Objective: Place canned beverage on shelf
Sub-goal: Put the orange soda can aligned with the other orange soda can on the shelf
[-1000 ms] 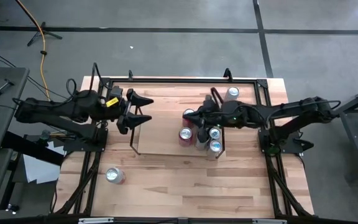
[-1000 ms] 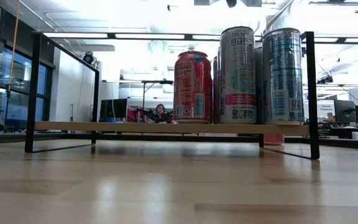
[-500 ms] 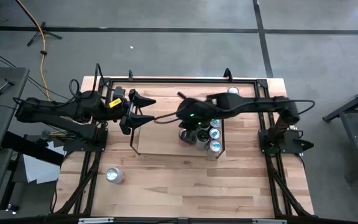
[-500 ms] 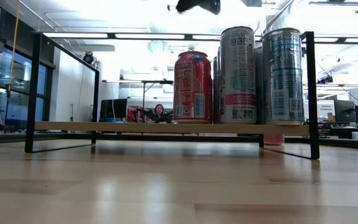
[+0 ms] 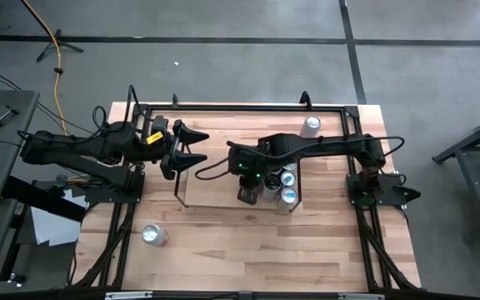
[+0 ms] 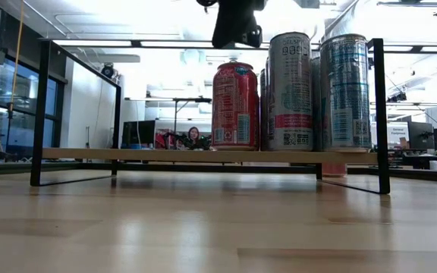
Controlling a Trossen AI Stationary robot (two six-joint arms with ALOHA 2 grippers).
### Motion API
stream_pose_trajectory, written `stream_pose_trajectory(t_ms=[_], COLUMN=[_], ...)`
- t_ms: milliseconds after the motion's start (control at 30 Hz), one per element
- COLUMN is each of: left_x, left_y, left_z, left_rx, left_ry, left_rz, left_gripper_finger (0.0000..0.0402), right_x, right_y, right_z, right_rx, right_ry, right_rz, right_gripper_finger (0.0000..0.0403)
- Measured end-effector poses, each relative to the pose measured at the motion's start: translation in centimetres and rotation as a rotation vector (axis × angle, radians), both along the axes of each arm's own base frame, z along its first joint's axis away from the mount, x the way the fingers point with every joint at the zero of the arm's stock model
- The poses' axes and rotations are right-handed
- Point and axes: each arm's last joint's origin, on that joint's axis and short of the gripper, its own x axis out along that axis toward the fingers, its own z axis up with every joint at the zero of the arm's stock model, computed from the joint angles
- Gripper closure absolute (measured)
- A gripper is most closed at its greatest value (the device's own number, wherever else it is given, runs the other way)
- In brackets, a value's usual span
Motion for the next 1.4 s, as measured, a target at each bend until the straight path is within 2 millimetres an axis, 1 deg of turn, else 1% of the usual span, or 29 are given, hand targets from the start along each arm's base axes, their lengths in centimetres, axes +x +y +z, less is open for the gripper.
stream_pose_trajectory(t_ms=[200, 333, 433, 633, 867, 1400], left_x=[0.0, 0.0, 0.0, 0.0, 0.0, 0.0], left_y=[0.0, 0.0, 0.0, 0.0, 0.0, 0.0], left_z=[0.0, 0.0, 0.0, 0.0, 0.0, 0.0], left_rx=[-0.017, -0.017, -0.021, -0.025, -0.025, -0.026], left_ry=[-0.001, -0.001, -0.001, -0.002, -0.002, -0.002], left_rz=[-0.003, -0.002, -0.003, -0.004, -0.003, -0.004], left_gripper_finger=[0.0046, 0.0046, 0.0046, 0.0046, 0.0046, 0.0046], right_x=[-0.2, -0.4, -0.5, -0.5, -0.4, -0.6], right_y=[0.1, 0.2, 0.3, 0.5, 0.4, 0.2], right_z=[-0.4, -1.8, -3.0, -3.2, -3.3, -3.4], right_rx=[0.022, 0.057, 0.048, 0.018, -0.017, -0.024], right_ry=[0.03, 0.082, 0.113, 0.106, 0.102, 0.131], right_rz=[0.009, -0.006, -0.03, -0.054, -0.109, -0.195], right_gripper_finger=[0.0402, 0.0402, 0.0402, 0.0402, 0.0402, 0.0402])
